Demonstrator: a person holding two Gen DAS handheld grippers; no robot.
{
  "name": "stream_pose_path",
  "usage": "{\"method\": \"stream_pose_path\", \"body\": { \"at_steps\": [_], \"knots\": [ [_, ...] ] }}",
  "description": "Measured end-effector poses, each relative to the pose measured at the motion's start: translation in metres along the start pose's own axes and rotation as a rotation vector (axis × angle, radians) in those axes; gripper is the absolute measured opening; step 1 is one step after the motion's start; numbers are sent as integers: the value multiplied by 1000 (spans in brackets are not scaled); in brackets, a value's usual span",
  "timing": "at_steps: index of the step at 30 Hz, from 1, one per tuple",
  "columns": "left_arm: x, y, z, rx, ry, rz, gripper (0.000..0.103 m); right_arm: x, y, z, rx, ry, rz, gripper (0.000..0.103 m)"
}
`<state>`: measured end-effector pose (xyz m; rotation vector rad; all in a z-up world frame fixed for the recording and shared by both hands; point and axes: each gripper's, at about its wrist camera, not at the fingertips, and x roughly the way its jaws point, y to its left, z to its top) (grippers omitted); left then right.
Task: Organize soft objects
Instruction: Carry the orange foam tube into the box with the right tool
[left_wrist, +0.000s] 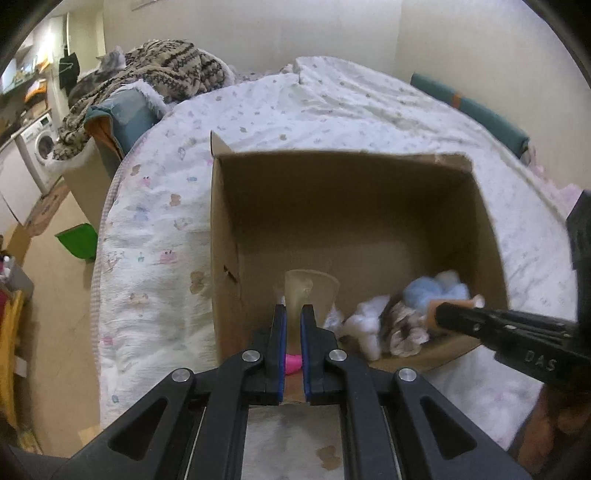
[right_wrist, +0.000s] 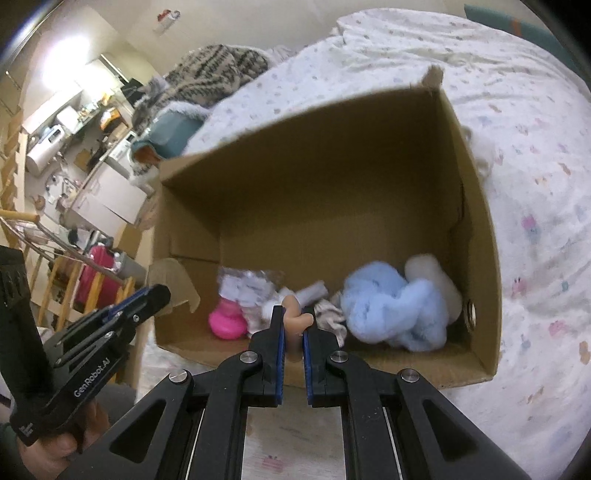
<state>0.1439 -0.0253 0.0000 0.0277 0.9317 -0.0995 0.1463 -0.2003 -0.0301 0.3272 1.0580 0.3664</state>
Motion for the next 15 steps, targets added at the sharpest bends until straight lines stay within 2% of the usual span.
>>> {"method": "stream_pose_path", "body": {
  "at_steps": [7, 15],
  "knots": [
    [7, -3, -3, 7, 17, -22, 8, 7, -5, 1, 10, 14, -2, 10],
    [5, -9, -4, 28, 0, -25, 8, 9, -9, 2, 36, 22, 14, 11]
  ]
}}
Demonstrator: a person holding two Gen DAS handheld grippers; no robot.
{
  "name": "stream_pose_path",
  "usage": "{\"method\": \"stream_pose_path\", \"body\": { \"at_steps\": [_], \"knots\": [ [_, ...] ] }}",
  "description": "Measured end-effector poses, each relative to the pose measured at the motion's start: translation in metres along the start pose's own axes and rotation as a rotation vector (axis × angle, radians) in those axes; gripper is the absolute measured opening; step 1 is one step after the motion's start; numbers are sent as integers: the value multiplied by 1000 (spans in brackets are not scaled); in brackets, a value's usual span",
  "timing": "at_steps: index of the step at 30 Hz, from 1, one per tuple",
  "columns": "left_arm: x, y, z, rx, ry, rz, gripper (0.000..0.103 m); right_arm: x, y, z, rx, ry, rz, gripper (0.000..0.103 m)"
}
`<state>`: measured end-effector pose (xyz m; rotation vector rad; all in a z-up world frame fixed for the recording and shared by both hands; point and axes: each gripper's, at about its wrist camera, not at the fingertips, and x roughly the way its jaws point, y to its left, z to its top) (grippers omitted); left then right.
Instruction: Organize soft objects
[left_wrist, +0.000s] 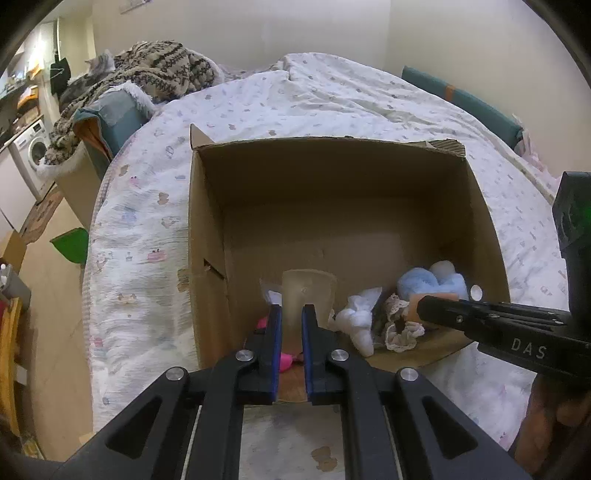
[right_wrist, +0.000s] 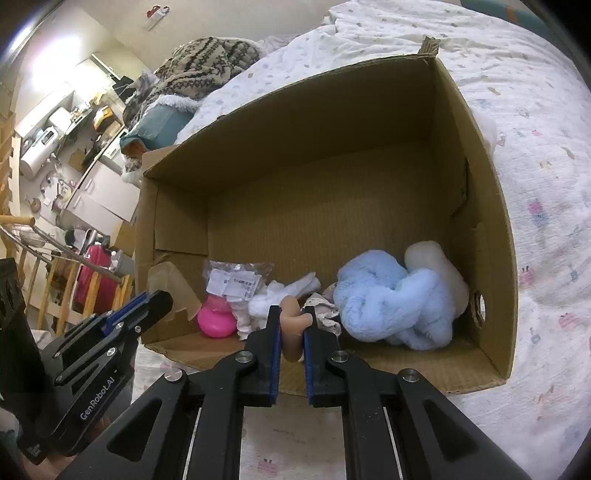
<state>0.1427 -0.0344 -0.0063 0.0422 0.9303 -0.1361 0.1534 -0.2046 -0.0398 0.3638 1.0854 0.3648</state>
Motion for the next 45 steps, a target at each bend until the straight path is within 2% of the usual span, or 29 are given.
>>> {"method": "stream_pose_path", "body": {
  "at_steps": [9, 12, 13, 14, 15, 16, 20, 24, 29, 32, 34, 36, 39, 41, 45],
  "knots": [
    [-3, -3, 0, 12, -11, 6, 17, -5, 1, 0, -13, -10, -2, 17],
    [-6, -4, 0, 12, -14, 12, 25, -6, 4, 1, -22, -15, -26, 43],
    [-7, -4, 0, 14, -17, 14, 34, -7, 5, 1, -24, -24, -39, 62],
    [-8, -4, 0, 16, -18, 15, 41, -9, 4, 0, -19, -31, -64, 74],
    [-8, -6, -1, 22, -15, 20, 64, -9, 1, 0, -3, -33, -67, 74],
    [-9, -8, -1, 33, -9, 47, 77, -9, -3, 0, 21, -26, -53, 74],
    [-16, -12, -4, 72, -30, 65, 77, -16, -9, -1, 68, -20, -33, 74],
    [-30, -6, 1, 43, -51, 62, 77, -33, -9, -2, 72, -49, -47, 74],
    [-59, 4, 9, 2, -115, 99, 77, -64, -4, -2, 41, -131, -121, 74],
    [-79, 10, 8, -18, -170, 122, 78, -86, 6, -6, -6, -196, -112, 74],
    [-92, 12, 5, -15, -212, 141, 90, -99, 13, -11, -25, -238, -144, 74],
    [-102, 14, 1, -14, -221, 128, 97, -111, 21, -17, -62, -286, -178, 77],
    [-111, 18, -6, -24, -219, 111, 99, -124, 30, -28, -98, -338, -229, 88],
    [-119, 21, -12, -35, -227, 109, 103, -130, 33, -35, -101, -365, -236, 103],
    [-128, 28, -24, -67, -232, 107, 103, -136, 36, -48, -101, -396, -244, 103]
  ]
}}
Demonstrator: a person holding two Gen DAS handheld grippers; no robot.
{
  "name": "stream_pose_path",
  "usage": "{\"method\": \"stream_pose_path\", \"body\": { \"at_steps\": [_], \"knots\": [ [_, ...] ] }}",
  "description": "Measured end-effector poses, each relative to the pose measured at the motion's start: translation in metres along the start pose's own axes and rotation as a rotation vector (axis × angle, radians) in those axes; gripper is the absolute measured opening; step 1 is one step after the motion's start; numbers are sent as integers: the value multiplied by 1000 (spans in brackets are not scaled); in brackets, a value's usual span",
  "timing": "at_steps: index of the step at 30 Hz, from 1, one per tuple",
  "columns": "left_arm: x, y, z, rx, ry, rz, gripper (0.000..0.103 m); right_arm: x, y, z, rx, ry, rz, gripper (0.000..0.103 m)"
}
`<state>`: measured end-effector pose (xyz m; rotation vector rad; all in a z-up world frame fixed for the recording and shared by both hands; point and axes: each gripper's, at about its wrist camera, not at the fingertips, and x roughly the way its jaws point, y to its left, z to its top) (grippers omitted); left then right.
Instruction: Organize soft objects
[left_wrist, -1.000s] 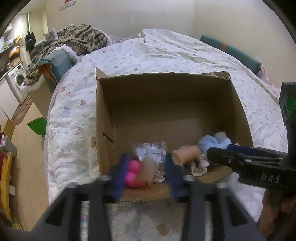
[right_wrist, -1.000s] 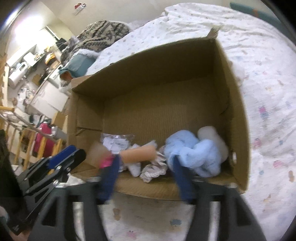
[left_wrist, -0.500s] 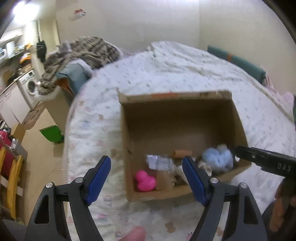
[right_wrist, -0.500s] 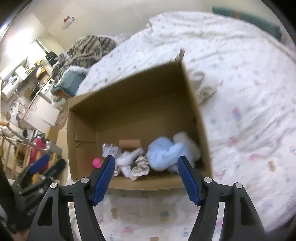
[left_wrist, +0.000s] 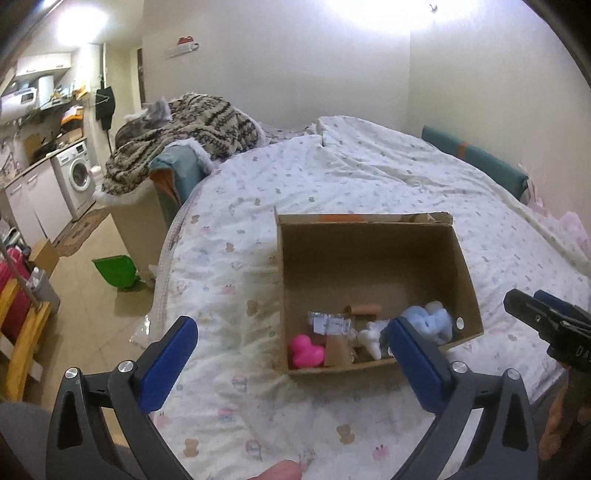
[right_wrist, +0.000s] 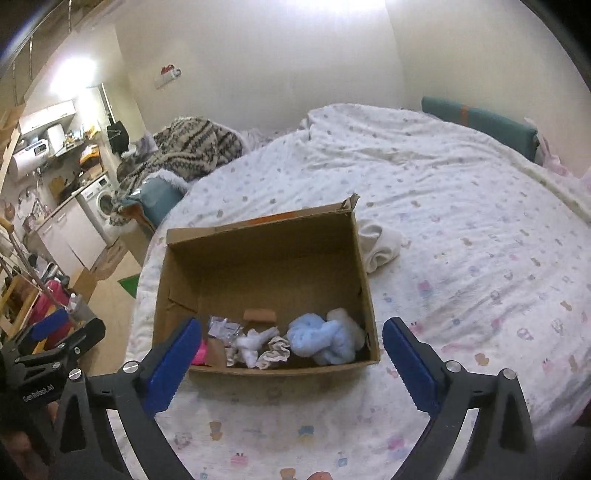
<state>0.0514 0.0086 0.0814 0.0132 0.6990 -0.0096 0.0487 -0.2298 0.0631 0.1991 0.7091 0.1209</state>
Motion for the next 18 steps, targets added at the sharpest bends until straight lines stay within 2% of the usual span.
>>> {"method": "stream_pose_path", "body": {
  "at_steps": [8, 12, 18],
  "knots": [
    [-2, 12, -28, -67, 21, -14, 103, -4, 8, -25, -42, -35, -45, 103],
    [0, 13, -29, -57, -5, 5, 103, 0, 7, -27, -47, -39, -60, 103],
    [9, 12, -30, -55, 11, 5, 103, 4, 5, -27, -48, -67, -113, 103]
  ]
}}
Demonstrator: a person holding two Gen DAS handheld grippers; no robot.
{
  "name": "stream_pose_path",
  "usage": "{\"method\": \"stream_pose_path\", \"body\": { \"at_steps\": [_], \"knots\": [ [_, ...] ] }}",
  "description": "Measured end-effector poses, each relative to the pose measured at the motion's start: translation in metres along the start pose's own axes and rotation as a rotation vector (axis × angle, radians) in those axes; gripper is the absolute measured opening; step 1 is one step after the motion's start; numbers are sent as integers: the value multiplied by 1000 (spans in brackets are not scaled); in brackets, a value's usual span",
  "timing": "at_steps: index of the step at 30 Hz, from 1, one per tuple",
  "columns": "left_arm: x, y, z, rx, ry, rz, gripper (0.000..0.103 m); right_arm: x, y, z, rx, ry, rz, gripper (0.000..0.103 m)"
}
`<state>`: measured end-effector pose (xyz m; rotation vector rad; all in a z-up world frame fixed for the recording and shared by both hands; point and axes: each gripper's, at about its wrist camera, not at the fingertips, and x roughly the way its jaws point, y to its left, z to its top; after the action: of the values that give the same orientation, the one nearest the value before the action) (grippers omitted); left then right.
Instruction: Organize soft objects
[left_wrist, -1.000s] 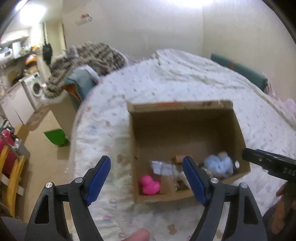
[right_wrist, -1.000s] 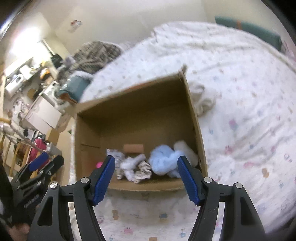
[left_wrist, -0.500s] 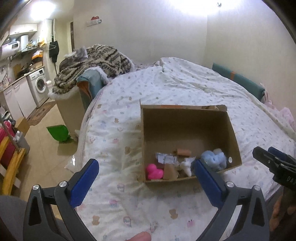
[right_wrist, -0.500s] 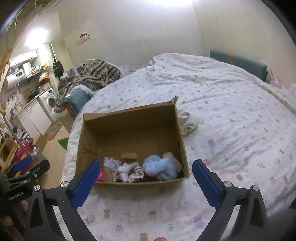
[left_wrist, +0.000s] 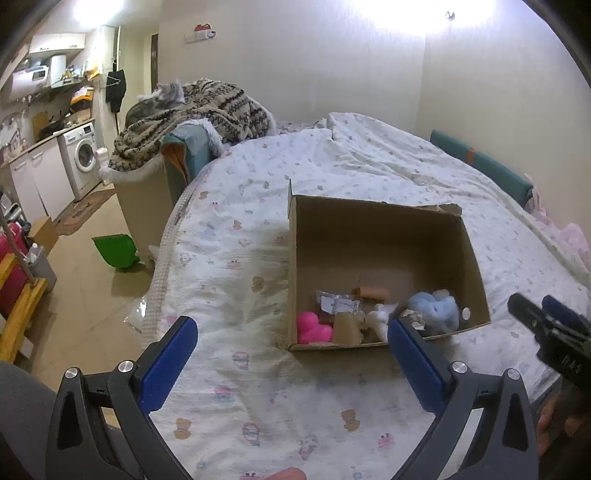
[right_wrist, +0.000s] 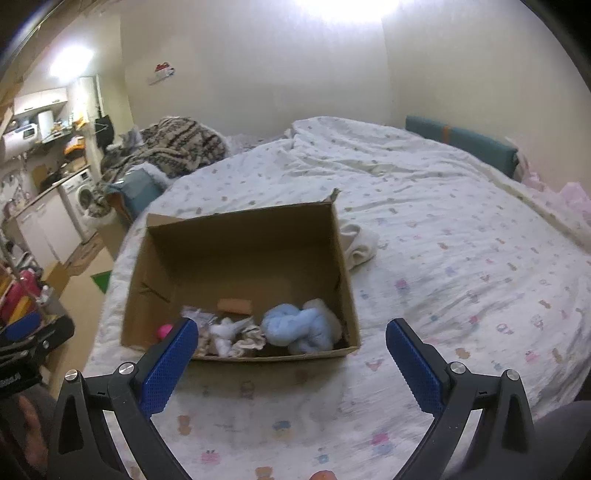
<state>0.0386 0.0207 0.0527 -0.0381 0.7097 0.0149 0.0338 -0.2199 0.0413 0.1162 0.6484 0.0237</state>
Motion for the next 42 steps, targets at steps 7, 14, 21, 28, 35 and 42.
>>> {"method": "stream_pose_path", "body": {
  "at_steps": [7, 14, 21, 28, 35, 42],
  "knots": [
    [2, -1, 0, 8, 0, 1, 103, 3, 5, -2, -17, 8, 7, 103],
    [3, -1, 0, 10, 11, 0, 103, 10, 6, -5, -18, 38, 6, 103],
    [10, 3, -1, -14, 48, -4, 103, 12, 6, -7, -28, 45, -2, 103],
    [11, 4, -1, -28, 54, -8, 103, 13, 0, -7, 3, 52, 3, 103],
    [13, 4, 0, -31, 64, -12, 103, 14, -2, -8, 12, 58, 7, 103],
    [13, 3, -1, -29, 62, -9, 103, 14, -1, -8, 17, 65, 11, 103]
  ]
}}
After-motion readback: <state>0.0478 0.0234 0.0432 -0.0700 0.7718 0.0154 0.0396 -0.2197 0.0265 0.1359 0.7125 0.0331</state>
